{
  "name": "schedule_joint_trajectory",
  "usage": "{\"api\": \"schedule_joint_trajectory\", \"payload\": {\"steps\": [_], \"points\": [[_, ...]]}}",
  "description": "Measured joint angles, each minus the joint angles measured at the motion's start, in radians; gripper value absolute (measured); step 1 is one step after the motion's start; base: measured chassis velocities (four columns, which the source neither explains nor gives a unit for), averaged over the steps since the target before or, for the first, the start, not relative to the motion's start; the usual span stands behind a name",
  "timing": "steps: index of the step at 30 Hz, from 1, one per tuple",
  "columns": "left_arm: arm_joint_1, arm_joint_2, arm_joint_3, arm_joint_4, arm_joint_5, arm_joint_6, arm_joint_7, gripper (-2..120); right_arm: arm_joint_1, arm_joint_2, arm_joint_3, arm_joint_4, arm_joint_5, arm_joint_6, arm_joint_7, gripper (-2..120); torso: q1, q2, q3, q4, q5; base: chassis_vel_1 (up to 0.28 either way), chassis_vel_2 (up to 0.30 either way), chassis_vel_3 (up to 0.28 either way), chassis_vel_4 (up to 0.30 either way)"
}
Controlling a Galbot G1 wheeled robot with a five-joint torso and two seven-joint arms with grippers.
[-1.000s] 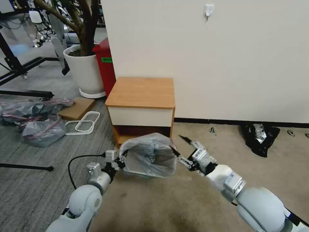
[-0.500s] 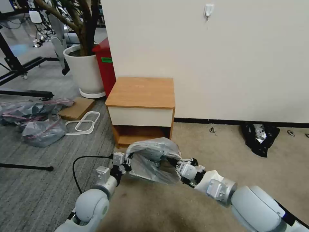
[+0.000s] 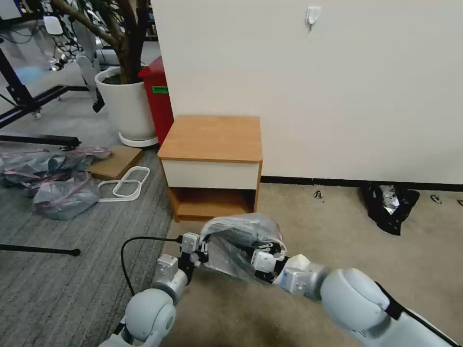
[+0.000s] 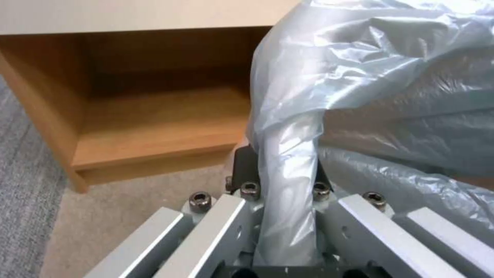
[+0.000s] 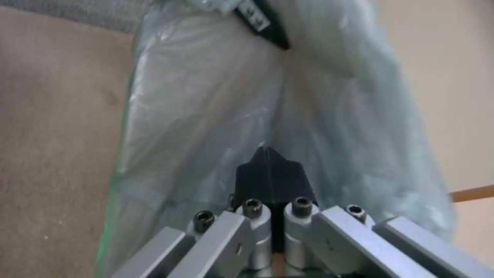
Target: Pick up the garbage bag from the table and place it over the trash can.
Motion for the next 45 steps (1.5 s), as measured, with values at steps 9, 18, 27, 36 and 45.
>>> {"api": "schedule_joint_trajectory", "payload": {"steps": [9, 18, 27, 36, 45], "points": [[-0.005, -0.004, 0.015, 0.012, 0.003, 0.0, 0.0, 2, 0.06, 0.041, -0.041, -0.111, -0.03, -0.024, -0.005, 0, 0.0, 0.0, 0.0, 0.0, 0.0, 0.0, 0.0, 0.0, 0.0], [-0.02, -0.02, 0.033, 0.035, 0.01, 0.0, 0.001, 2, 0.077, 0.097, -0.065, -0.18, -0.087, -0.041, -0.011, 0, 0.0, 0.0, 0.0, -0.0001, 0.0, 0.0, 0.0, 0.0, 0.0], [-0.019, -0.033, 0.043, 0.042, 0.023, 0.0, 0.001, 2, 0.116, 0.13, -0.091, -0.24, -0.127, -0.058, -0.016, 0, 0.0, 0.0, 0.0, 0.0, 0.0, 0.0, 0.0, 0.0, 0.0], [-0.028, -0.048, 0.055, 0.054, 0.032, 0.0, 0.001, 2, 0.129, 0.158, -0.102, -0.291, -0.169, -0.075, -0.016, 0, 0.0, 0.0, 0.0, 0.0, 0.0, 0.0, 0.0, 0.0, 0.0], [-0.031, -0.056, 0.064, 0.058, 0.035, 0.0, 0.0, 2, 0.127, 0.196, -0.095, -0.356, -0.227, -0.077, -0.013, 0, 0.0, 0.0, 0.0, 0.0, 0.0, 0.0, 0.0, 0.0, 0.0]]}}
